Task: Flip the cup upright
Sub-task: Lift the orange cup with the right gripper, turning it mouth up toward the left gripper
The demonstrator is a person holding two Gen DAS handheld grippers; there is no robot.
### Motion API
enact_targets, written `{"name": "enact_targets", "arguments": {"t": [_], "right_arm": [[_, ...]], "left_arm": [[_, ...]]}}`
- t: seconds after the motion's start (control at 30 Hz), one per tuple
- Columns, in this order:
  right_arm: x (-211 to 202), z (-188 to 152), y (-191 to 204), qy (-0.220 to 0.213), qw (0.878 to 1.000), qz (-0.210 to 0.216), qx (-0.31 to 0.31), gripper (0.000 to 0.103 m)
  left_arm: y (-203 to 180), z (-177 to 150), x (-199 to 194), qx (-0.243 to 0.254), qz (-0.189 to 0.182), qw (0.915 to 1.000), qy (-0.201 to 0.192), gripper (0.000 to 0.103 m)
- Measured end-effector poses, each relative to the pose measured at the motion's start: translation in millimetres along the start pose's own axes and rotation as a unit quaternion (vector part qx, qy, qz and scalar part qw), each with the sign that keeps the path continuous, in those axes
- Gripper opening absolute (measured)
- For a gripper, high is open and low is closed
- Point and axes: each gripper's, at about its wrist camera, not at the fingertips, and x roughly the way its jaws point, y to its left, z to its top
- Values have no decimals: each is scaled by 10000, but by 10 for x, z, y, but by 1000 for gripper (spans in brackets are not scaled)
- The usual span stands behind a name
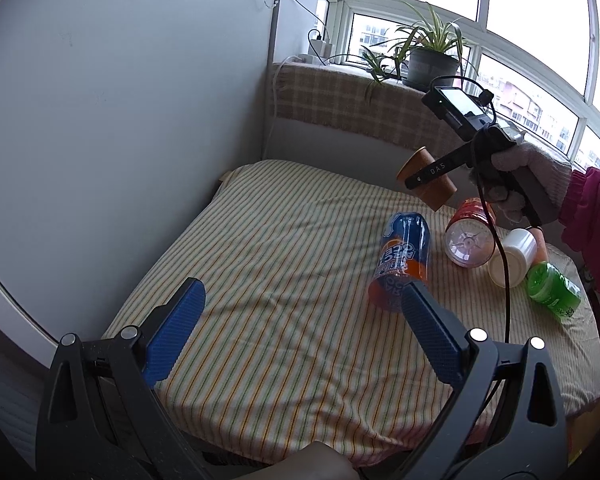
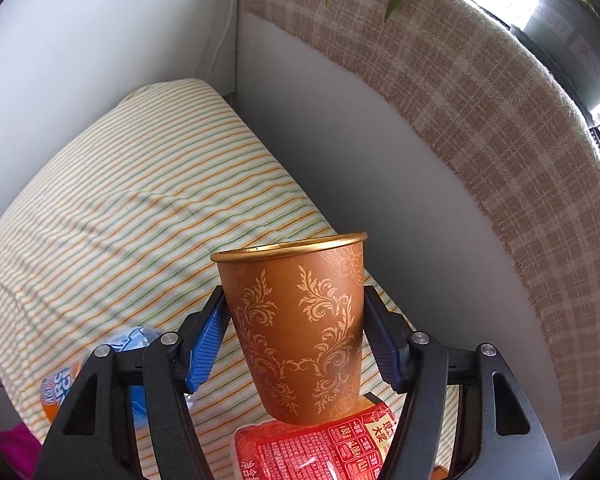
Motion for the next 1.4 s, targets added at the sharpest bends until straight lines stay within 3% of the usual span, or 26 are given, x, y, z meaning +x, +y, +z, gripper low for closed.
{"name": "enact_targets", "arguments": {"t": [0.4, 0.73, 0.83, 1.07, 1.3, 1.4], "right_arm": [[-982, -594, 16, -933, 9892, 569, 977, 64], [-1340, -1667, -41, -1212, 9643, 986, 2139, 64], [-1309, -2068, -66, -1105, 9517, 1037, 2669, 64], [-1092, -2847, -30, -836, 9085, 1596, 3770, 64], [-816, -3117, -20, -630, 8771, 1843, 4391, 64], [-739, -3144, -33, -599, 8717, 1855, 4495, 67]], "left_arm": [[-192, -2, -198, 139, -225, 9995, -180, 100], [-452, -56, -307, 289, -515, 9980, -226, 100], [-557, -72, -300, 362, -592, 9974, -194, 100], [-830, -137, -265, 444, -804, 9958, -59, 100], [-981, -202, -113, 451, -1105, 9920, 402, 100], [-1010, -212, -65, 424, -1244, 9896, 576, 100]]}}
